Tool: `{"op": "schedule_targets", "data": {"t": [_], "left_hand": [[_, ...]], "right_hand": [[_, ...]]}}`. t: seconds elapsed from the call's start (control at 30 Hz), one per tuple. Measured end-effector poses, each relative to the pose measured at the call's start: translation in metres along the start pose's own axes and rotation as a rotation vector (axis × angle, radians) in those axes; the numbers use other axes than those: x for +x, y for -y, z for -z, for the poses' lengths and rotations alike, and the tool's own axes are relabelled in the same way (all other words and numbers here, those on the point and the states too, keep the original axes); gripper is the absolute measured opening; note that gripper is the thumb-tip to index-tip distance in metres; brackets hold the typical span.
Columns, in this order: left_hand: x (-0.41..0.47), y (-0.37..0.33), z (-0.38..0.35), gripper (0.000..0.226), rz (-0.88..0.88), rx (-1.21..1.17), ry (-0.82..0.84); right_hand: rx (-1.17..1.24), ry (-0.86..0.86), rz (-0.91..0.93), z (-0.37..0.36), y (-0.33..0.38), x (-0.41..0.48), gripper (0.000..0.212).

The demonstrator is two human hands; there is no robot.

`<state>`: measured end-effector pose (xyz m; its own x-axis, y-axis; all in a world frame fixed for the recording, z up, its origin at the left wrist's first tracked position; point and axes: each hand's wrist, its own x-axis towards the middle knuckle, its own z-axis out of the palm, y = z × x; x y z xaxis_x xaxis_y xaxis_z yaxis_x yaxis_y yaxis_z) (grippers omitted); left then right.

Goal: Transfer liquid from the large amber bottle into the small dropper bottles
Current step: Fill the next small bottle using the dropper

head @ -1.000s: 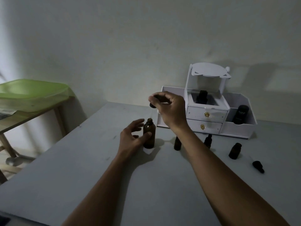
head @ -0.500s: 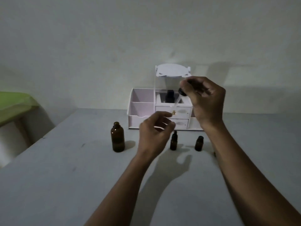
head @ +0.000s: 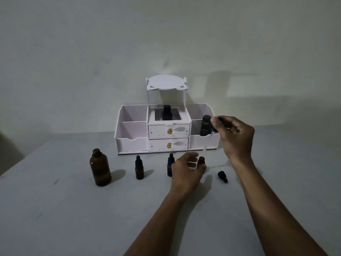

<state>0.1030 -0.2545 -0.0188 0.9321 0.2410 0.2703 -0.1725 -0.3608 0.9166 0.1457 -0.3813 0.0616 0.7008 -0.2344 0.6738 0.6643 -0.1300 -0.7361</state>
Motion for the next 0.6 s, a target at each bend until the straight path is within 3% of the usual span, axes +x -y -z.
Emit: {"op": "schedule_targets", "data": {"t": [0.23,0.6], "left_hand": [[0.009,0.013,-0.009,0.049,0.015,0.007,0.02],[0.007,0.016,-0.009,0.033,0.002,-0.001,0.042]], "right_hand": [[-0.033,0.01,-0.025,-0.001,-0.009,-0.001,0.018],[-0.054,0.019,-0.062,-0.003,-0.014,-0.007,0.016]]}}
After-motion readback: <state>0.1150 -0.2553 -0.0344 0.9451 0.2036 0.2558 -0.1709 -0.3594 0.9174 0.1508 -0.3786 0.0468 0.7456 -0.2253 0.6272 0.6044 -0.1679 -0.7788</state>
